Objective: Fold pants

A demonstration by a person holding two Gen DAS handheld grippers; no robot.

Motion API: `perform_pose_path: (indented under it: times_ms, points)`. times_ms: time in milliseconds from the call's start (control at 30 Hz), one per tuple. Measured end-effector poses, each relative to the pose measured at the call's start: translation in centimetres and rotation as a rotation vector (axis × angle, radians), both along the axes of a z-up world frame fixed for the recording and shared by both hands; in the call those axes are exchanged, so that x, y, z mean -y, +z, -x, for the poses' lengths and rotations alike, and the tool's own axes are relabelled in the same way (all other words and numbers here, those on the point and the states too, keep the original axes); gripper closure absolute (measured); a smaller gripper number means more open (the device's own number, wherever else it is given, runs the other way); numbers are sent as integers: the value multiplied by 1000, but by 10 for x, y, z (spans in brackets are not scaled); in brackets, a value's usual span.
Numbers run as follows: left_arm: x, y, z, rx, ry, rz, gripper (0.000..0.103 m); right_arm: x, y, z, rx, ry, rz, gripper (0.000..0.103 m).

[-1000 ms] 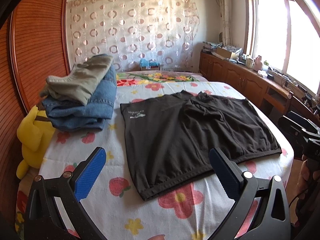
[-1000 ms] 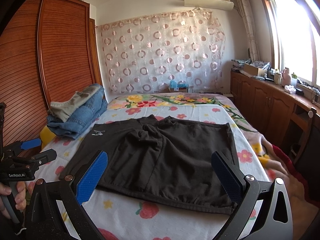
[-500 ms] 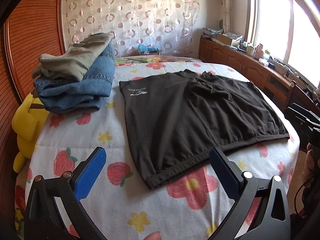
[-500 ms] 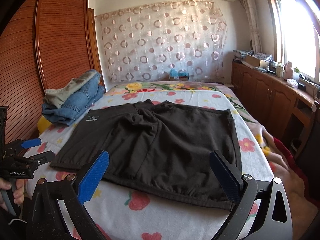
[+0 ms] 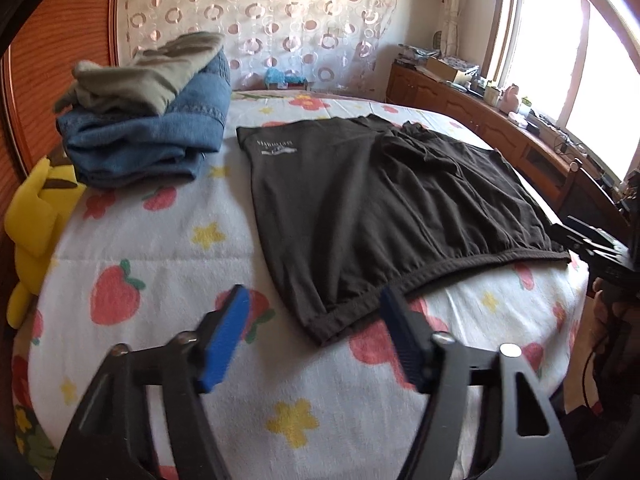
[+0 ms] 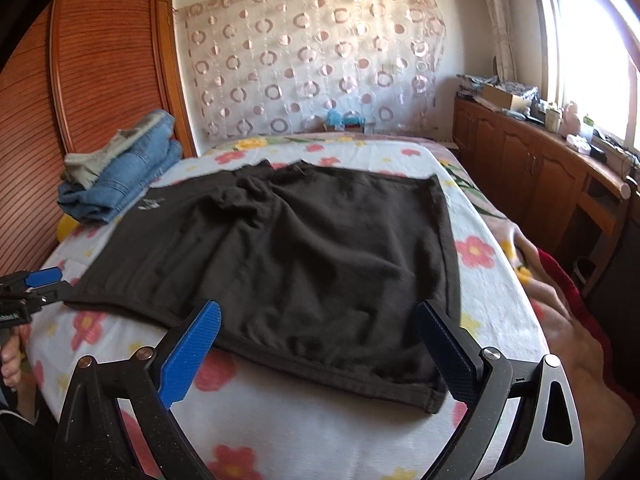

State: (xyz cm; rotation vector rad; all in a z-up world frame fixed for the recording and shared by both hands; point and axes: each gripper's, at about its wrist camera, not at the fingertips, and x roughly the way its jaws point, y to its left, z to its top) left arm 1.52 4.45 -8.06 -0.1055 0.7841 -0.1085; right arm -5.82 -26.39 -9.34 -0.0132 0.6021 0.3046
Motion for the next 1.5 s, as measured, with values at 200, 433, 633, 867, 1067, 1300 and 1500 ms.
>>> perform_pose_path:
  times_ms: [200,433,633,867,1067,1300,1500]
  points:
    - [2,-5,2,-16,-14,13,64,12,-2,-1,-48,-15,15,10]
    - [3,-11,2,-34,-11,-2,64,8,4,8,-70,-20,24,14]
    - [9,-10,3,-28,-25,-40,75,3,4,21,-50,-18,44,16]
    - [9,2,3,-2,-57,-23,97,3,0,17,-42,-9,52,17]
    - [16,30,-7,55,-99,6,98,8,5,1,-52,4,31,25]
    - [48,58,-33,105,-192,17,98,16,11,-3,-45,17,9,30]
    - [89,71,-63,122,-289,-18,98,20,14,-5,-22,14,0,30]
